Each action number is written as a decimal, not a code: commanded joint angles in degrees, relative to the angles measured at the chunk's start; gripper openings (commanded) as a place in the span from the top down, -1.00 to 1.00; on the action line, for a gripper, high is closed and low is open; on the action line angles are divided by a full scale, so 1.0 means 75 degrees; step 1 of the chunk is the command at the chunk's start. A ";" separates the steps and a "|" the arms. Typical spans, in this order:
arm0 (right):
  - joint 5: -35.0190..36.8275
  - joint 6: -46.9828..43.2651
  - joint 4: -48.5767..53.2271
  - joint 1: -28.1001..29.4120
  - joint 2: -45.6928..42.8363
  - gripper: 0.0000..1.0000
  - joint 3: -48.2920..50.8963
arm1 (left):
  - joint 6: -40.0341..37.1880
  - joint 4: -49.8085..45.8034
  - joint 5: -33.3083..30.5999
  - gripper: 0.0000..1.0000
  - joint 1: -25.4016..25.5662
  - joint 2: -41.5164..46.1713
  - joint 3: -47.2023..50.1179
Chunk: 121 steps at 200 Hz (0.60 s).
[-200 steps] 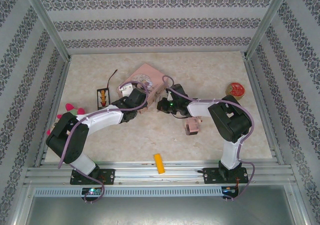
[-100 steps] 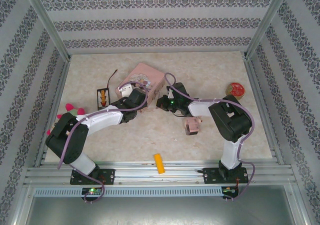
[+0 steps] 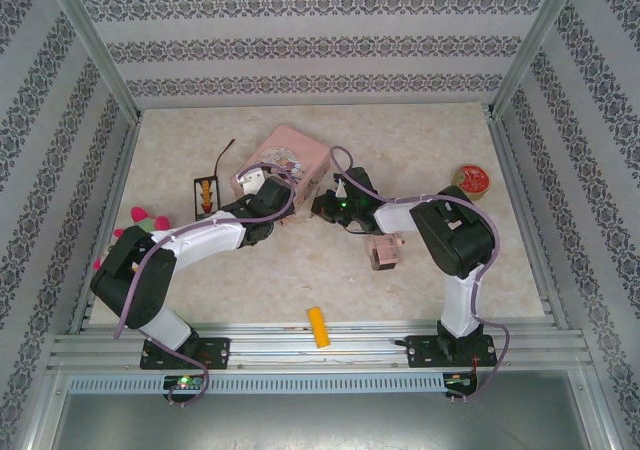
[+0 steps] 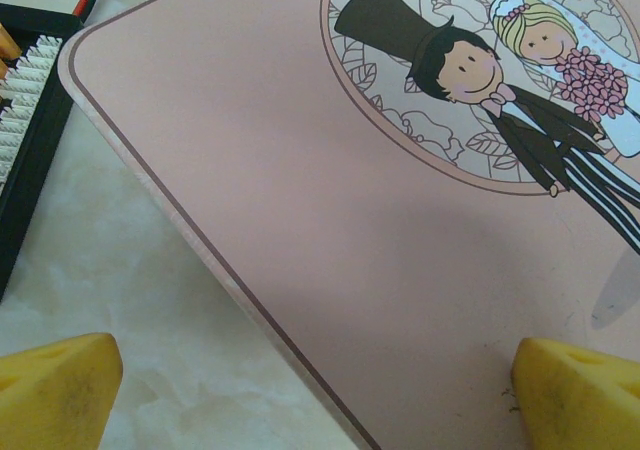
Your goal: Unlock a padlock with a key
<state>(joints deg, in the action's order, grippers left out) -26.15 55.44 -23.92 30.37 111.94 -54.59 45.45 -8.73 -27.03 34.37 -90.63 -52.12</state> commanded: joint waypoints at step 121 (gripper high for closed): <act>0.0275 0.0770 -0.1586 -0.0276 0.0193 1.00 0.0209 | 0.0104 -0.0541 0.0191 -0.99 -0.0074 0.0201 0.0304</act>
<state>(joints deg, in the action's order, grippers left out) -24.91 60.34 -32.95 28.60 113.06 -53.74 45.98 -8.56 -26.11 34.37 -89.97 -51.33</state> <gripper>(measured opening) 0.053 0.994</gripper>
